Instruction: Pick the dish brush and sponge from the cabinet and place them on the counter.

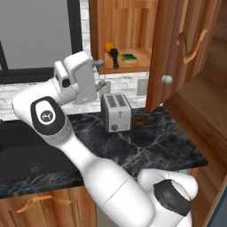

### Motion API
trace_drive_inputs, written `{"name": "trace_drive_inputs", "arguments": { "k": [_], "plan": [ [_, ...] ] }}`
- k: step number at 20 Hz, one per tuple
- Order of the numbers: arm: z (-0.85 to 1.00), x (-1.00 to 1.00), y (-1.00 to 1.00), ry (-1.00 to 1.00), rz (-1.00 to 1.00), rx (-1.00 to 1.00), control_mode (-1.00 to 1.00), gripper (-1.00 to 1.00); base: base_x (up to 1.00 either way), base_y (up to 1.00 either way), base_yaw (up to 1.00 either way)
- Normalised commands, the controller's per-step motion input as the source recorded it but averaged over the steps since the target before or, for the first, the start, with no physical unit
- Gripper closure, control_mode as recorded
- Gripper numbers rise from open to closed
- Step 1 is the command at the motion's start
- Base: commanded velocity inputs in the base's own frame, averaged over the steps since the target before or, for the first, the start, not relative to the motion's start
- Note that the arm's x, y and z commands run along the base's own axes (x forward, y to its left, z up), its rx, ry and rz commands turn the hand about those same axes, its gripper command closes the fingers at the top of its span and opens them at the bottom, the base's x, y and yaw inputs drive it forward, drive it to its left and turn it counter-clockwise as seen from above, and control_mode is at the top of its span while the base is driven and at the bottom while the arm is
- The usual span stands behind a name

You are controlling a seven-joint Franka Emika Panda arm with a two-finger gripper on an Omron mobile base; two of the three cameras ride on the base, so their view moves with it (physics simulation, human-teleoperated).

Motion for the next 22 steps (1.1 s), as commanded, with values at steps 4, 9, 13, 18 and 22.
{"name": "trace_drive_inputs", "arguments": {
  "k": [4, 9, 13, 18, 22],
  "plan": [
    [0.07, 0.0, -0.03, -0.02, -0.21, 0.11, -1.0, -1.0, 0.0, 0.0, 0.0],
    [0.0, 0.08, -0.22, 0.0, -0.1, 0.1, -1.0, -1.0, 0.0, 0.0, 0.0],
    [0.0, 0.12, -0.39, 0.0, -0.04, 0.13, -1.0, -1.0, 0.0, 0.0, 0.0],
    [0.0, 0.24, -0.4, 0.0, 0.0, 0.08, -1.0, -1.0, 0.0, 0.0, 0.0],
    [0.0, 0.25, -0.36, 0.0, 0.0, 0.03, -1.0, -1.0, 0.0, 0.0, 0.0]
  ]
}}
